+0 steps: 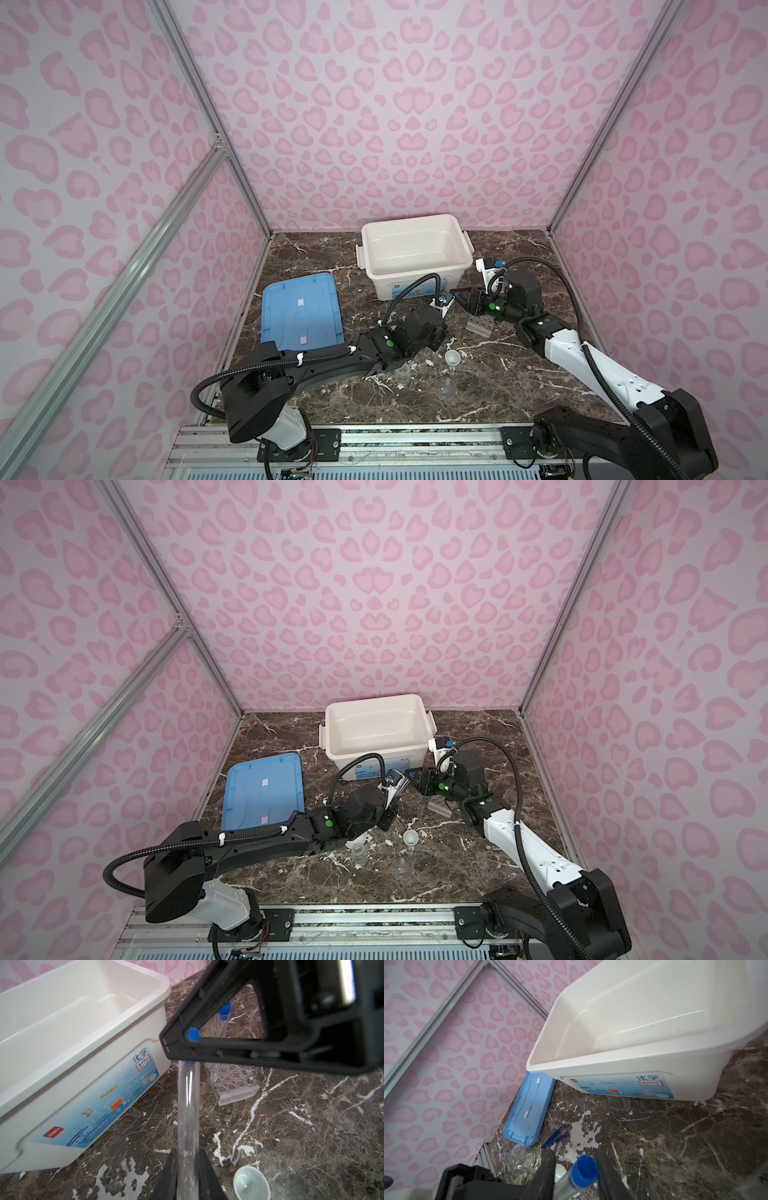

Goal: Organize the chemistry lab equipment
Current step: 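Lift the tube upright with the left gripper while the right gripper moves to its cap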

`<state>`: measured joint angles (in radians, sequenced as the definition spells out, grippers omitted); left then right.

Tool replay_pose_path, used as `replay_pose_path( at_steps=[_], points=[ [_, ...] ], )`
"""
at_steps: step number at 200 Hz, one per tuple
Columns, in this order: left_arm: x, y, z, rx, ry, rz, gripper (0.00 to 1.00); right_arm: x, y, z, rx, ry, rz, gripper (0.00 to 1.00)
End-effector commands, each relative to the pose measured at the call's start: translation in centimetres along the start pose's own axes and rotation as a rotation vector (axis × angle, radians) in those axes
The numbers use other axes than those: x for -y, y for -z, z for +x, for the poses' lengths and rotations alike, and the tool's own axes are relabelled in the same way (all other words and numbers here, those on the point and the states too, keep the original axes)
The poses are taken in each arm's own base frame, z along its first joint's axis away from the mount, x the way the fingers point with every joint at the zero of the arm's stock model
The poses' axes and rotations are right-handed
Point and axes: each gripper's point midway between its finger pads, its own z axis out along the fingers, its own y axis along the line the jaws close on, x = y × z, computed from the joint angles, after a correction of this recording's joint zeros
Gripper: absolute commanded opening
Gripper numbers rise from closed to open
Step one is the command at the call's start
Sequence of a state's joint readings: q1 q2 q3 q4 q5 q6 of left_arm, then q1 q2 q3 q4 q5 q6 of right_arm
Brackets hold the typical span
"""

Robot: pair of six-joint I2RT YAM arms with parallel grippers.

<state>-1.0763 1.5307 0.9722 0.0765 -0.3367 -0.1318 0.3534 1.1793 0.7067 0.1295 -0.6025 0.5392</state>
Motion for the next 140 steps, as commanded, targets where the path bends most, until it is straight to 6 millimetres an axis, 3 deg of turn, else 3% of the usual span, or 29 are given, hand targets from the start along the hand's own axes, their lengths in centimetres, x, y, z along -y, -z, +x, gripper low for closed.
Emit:
replay_pose_path(
  at_steps=[1, 91, 140],
  points=[
    [0.02, 0.18, -1.3, 0.046, 0.01, 0.0, 0.2, -0.53, 0.08, -0.11, 0.009, 0.003, -0.028, 0.31],
    [0.43, -0.09, -1.36, 0.044, 0.016, 0.014, 0.2, -0.55, 0.26, -0.07, 0.016, 0.008, -0.03, 0.2],
    [0.48, -0.4, -1.24, 0.036, 0.025, 0.013, 0.26, -0.63, 0.7, -0.21, 0.033, 0.013, -0.022, 0.15]
  ],
)
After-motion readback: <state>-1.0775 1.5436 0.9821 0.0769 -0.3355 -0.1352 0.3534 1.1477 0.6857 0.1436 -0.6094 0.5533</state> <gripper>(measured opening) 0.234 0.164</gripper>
